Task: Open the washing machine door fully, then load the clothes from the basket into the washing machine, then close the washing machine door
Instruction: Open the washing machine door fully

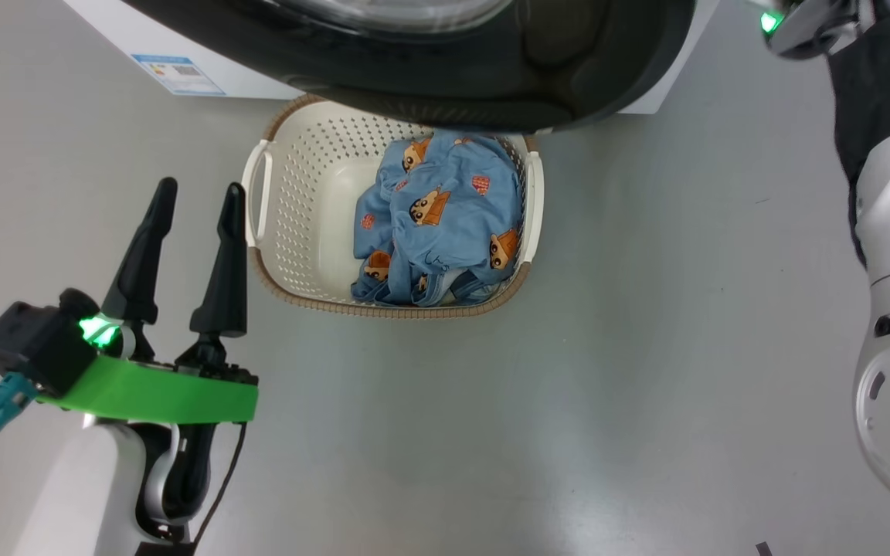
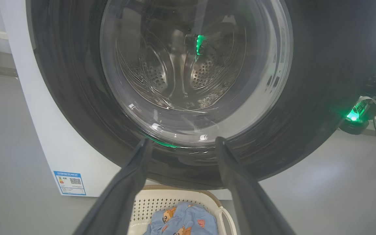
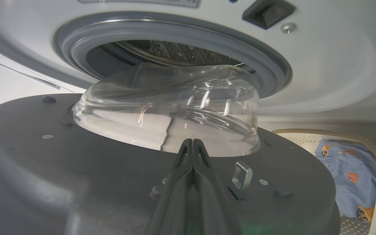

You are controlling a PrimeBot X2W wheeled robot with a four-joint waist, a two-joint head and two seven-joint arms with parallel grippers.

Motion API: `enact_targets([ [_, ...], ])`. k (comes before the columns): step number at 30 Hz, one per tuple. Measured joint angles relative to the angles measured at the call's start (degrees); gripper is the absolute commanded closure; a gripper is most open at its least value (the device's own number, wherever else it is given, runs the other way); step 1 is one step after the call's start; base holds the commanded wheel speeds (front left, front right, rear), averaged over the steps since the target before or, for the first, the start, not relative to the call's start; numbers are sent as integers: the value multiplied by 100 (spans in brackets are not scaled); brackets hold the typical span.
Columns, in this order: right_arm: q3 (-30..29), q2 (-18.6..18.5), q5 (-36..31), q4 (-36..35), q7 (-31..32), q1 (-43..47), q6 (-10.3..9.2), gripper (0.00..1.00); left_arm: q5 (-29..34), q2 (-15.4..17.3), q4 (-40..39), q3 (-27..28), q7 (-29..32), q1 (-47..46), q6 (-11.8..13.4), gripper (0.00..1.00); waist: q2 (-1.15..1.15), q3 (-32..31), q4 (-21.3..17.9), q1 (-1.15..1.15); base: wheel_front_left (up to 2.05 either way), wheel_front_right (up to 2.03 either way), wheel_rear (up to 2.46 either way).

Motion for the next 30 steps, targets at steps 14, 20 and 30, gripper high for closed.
enact_targets([
  [14, 405, 10, 789, -122, 1127, 616, 0, 100, 52, 24, -42, 26, 0, 126, -1, 0, 0, -271, -35, 0, 0, 0, 0],
  [20, 1093, 18, 1421, -515, 1461, 1130, 0, 100, 92, 29, -43, 21, 0, 200, 0, 0, 0, -397, -15, 0, 0, 0, 0],
  [30, 2573, 20, 2640, -1675, 1412, 2292, 1, 100, 94, 32, -42, 11, 0, 251, 0, 0, 0, -559, 40, 0, 0, 0, 0],
])
